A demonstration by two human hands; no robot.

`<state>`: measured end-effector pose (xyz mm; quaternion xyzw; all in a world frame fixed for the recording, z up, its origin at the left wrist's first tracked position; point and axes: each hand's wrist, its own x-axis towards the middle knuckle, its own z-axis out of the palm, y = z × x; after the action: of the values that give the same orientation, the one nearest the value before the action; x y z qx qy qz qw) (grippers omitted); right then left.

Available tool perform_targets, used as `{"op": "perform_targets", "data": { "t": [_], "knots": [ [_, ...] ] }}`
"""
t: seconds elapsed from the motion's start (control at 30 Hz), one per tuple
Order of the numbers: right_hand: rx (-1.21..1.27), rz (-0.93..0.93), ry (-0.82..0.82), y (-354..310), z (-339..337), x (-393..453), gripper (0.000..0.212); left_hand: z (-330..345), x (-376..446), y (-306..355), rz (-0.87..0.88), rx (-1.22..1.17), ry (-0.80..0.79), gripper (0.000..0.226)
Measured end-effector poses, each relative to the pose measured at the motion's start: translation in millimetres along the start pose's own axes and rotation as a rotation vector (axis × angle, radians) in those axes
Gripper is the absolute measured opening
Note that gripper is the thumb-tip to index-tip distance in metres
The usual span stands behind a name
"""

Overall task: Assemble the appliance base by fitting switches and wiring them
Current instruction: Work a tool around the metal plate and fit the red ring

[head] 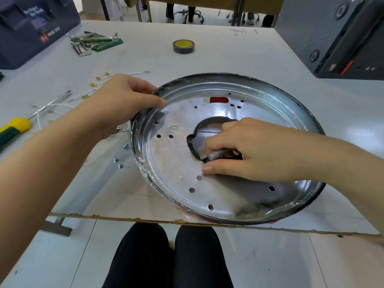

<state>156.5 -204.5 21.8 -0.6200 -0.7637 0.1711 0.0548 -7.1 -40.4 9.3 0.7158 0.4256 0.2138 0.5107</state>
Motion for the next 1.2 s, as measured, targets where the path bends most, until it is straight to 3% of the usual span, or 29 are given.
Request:
{"op": "perform_targets", "data": {
  "t": [1.2],
  "knots": [
    [-0.030, -0.026, -0.026, 6.2, 1.3, 3.1, 0.052, -5.1, 3.9, -2.0, 0.047, 0.063, -0.054, 0.008]
  ]
}}
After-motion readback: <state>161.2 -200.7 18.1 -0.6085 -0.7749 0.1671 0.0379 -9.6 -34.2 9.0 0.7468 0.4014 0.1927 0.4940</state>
